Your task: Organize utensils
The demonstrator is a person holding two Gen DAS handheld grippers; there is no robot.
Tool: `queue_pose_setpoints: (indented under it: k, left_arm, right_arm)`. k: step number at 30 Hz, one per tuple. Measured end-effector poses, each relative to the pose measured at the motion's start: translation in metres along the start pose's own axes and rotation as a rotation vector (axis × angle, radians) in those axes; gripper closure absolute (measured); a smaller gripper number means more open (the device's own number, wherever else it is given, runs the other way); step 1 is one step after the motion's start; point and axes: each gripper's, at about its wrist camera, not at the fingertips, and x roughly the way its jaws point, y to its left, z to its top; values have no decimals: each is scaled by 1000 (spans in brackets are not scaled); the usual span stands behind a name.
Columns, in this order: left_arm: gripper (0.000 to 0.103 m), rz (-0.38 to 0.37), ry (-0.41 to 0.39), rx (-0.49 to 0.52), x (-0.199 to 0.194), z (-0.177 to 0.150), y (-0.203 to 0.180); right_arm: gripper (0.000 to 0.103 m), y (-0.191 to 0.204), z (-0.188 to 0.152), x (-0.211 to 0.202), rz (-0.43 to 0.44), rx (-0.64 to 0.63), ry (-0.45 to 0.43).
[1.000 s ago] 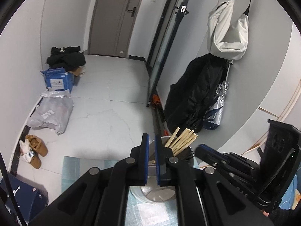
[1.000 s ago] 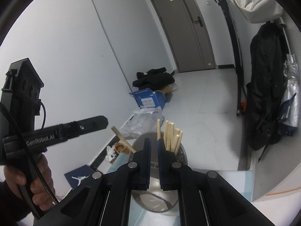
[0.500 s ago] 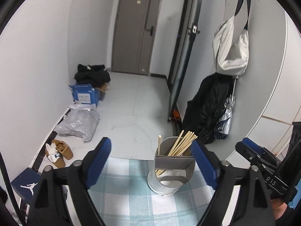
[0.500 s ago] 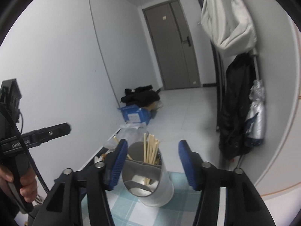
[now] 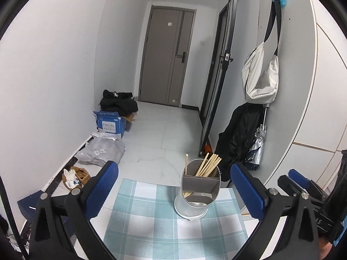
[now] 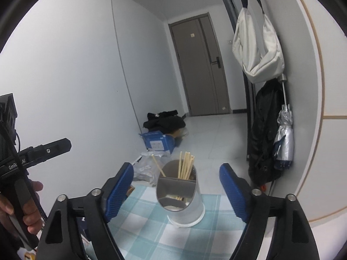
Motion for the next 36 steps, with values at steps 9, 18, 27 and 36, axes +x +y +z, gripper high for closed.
queue_pose_setpoints:
  k: [9,18,27,36]
  left_arm:
    - [1,18,-61,24,-27,-17,-4]
    - [1,30,-90,25,-40,-46,0]
    - [1,36,-82,18,-36,-78,3]
    - [1,36,-64,24,-22,-104,7]
  right_arm:
    - [7,15,-12,-38,-7,-19,-45]
    - [5,21,-42,-57,-19,-27,-51]
    - [3,24,-79,-62,-33,-44,-49]
    - [3,19,-100,-50,-69,-52,-25]
